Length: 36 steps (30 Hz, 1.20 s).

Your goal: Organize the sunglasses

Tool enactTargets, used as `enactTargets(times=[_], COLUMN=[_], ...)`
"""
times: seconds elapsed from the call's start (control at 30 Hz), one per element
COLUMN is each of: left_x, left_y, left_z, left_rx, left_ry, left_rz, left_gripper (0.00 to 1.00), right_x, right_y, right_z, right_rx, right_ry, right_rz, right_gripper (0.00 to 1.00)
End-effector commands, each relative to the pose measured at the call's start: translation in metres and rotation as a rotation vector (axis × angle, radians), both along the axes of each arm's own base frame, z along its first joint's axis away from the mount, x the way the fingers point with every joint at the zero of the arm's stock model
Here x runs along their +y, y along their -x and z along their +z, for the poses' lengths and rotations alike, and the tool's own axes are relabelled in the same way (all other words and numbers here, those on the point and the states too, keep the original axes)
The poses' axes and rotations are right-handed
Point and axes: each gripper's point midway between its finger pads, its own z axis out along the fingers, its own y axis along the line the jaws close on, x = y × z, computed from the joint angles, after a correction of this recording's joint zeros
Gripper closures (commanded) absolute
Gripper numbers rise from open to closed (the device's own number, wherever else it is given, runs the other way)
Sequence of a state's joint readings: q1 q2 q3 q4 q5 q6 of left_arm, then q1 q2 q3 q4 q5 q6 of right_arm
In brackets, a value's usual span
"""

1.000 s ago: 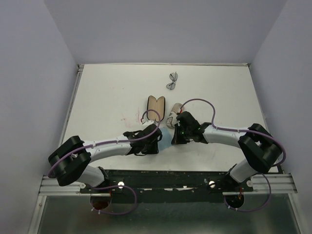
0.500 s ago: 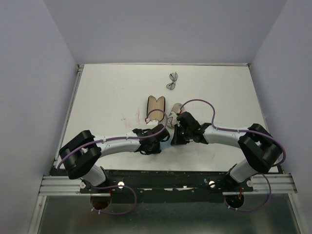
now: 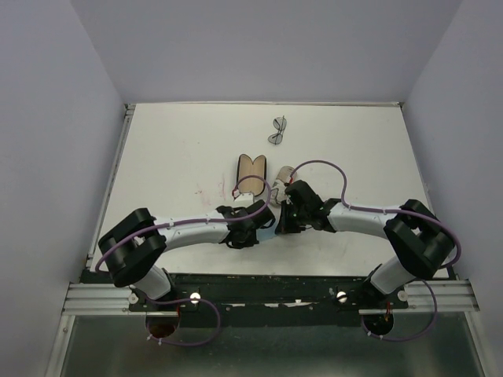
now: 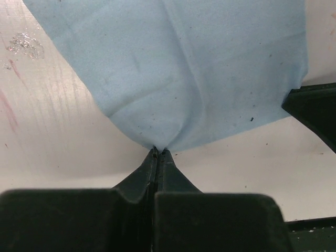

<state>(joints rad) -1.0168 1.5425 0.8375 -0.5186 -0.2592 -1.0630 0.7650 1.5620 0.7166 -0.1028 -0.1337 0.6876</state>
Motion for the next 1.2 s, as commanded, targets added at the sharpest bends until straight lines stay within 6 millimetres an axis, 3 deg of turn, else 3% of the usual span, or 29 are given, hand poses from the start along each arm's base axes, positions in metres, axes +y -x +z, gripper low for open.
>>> enactTargets(times=[0.0, 0.23, 0.53, 0.73, 0.93, 1.03, 1.17], left_x=[0.008, 0.001, -0.03, -0.049, -0.047, -0.033, -0.021], left_y=[0.001, 0.017, 0.086, 0.119, 0.12, 0.103, 0.075], left_z=[0.011, 0.054, 0.104, 0.127, 0.124, 0.112, 0.1], left_rx=[-0.032, -0.076, 0.016, 0.097, 0.114, 0.079, 0.045], left_ry=[-0.046, 0.007, 0.242, 0.362, 0.358, 0.256, 0.184], left_rz=[-0.057, -0.184, -0.494, -0.618, -0.578, -0.481, -0.372], left_gripper=[1.0, 1.0, 1.0, 1.0, 1.0, 1.0, 1.0], right_x=[0.003, 0.018, 0.009, -0.004, -0.016, -0.022, -0.014], right_y=[0.009, 0.032, 0.082, 0.105, 0.099, 0.077, 0.054], right_z=[0.009, 0.059, 0.111, 0.123, 0.119, 0.111, 0.106], right_rx=[0.007, 0.035, 0.14, 0.199, 0.16, 0.087, 0.024], right_ry=[-0.027, -0.175, -0.306, -0.326, -0.297, -0.248, -0.253], right_rz=[0.049, 0.145, 0.239, 0.224, 0.128, 0.025, -0.027], right_gripper=[0.99, 0.99, 0.99, 0.99, 0.99, 0.99, 0.99])
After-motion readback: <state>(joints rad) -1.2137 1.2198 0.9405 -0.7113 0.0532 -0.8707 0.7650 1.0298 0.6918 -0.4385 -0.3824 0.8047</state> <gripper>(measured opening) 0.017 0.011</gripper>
